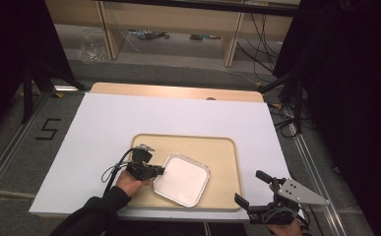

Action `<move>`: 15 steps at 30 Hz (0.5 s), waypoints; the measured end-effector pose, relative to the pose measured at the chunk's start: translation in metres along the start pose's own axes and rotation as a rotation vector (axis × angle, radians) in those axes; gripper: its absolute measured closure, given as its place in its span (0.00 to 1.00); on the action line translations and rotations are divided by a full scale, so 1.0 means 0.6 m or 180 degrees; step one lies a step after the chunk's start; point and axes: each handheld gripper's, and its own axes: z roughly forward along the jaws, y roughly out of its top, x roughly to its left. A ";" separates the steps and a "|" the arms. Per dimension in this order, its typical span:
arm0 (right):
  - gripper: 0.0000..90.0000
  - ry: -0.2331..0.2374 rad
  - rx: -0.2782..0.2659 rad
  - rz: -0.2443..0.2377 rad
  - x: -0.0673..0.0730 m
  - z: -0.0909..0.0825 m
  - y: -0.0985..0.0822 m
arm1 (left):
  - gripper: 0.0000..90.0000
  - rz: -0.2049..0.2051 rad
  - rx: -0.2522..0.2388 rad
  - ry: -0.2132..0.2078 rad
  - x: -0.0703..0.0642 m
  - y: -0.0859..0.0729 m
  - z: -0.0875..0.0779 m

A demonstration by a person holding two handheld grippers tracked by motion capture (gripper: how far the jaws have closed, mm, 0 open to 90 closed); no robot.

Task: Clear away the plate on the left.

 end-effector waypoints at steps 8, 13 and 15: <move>0.00 -0.0002 0.0001 0.0000 0.000 0.000 0.000 | 0.88 -0.0020 0.0069 0.0015 -0.002 -0.022 -0.020; 0.00 0.0029 0.0045 0.0164 0.007 0.000 -0.001 | 0.88 -0.0067 0.0116 0.0027 -0.015 -0.034 -0.025; 0.00 -0.0002 0.0020 0.0068 0.003 0.000 0.000 | 0.89 -0.0091 0.0133 -0.0014 -0.019 -0.037 -0.026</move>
